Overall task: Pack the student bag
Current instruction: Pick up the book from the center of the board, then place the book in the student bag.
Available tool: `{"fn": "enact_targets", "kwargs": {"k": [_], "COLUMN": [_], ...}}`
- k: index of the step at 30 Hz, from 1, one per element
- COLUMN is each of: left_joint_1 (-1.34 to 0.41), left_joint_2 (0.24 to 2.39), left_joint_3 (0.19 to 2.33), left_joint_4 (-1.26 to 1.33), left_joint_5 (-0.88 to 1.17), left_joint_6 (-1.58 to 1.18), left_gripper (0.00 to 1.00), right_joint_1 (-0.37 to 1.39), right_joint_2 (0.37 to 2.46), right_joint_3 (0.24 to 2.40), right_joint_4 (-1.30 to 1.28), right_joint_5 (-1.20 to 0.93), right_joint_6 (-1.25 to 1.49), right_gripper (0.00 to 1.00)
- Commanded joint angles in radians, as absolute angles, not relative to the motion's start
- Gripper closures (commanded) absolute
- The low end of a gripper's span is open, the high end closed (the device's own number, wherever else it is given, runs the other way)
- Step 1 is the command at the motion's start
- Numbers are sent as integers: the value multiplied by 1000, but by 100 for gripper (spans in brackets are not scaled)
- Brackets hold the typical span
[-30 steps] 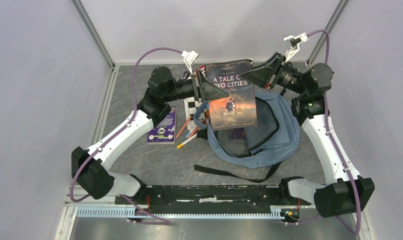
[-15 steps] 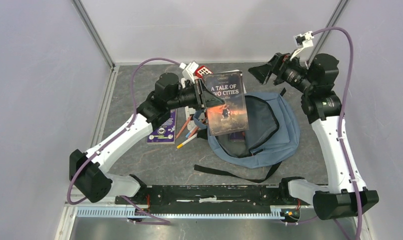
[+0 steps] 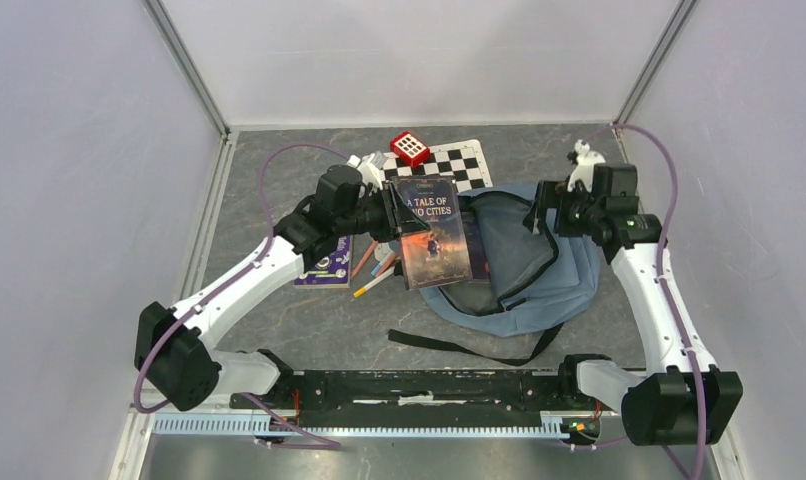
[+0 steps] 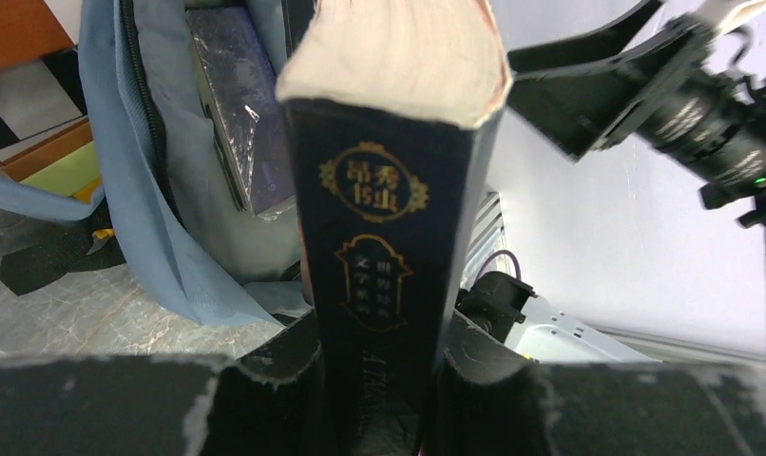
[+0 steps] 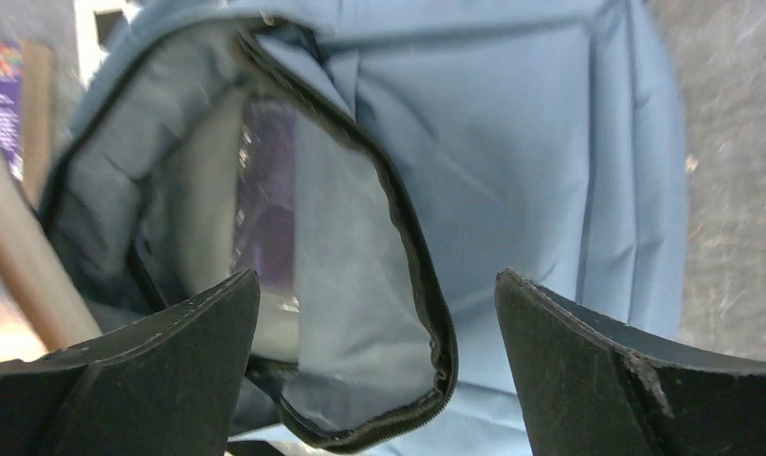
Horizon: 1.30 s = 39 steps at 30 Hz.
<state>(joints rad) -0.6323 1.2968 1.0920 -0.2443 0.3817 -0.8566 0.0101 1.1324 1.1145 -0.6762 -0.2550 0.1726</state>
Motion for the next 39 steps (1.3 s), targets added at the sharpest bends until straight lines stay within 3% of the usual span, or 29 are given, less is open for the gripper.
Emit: {"fn": "enact_targets", "kwargs": {"k": [1,5,7,11,13,14,21,33,39], "left_joint_1": [-634,-636,-637,-641,-647,-655,-675,-660,-631], "left_joint_2": [1274,1294,1314,1370,1404,1422,1593,1826,1807], "left_joint_3": [1092,1074,1081,1090,1096,1102,1043,988,958], "left_joint_4": [-20,66,89,150,213,253,733,886,695], "left_joint_5": [428,445,452,473,511,552,642,660,575], "left_joint_6": [-945,-972,-975,-984,-983,-967,-1101,-1033,-915], "left_gripper": [98,98,98,98,98,98,98,98,98], "right_joint_1": [9,9,9,9,9,9,9,9,9], "right_joint_2": [1080,1062,1069,1088,1080,1076,1062,994,1000], "right_joint_3": [987,871,842,874,923,947,1035,1125,1185], "right_joint_4": [-640,-560,-536,-531,-539,-540,-544,-565,-588], "right_joint_5": [-275,-287,-286,-231,-163,-128,-71,-30,-31], "right_joint_6": [120,127,129,132,139,142,157,197,198], "right_gripper": [2,6,16,68,91,98,100,100,100]}}
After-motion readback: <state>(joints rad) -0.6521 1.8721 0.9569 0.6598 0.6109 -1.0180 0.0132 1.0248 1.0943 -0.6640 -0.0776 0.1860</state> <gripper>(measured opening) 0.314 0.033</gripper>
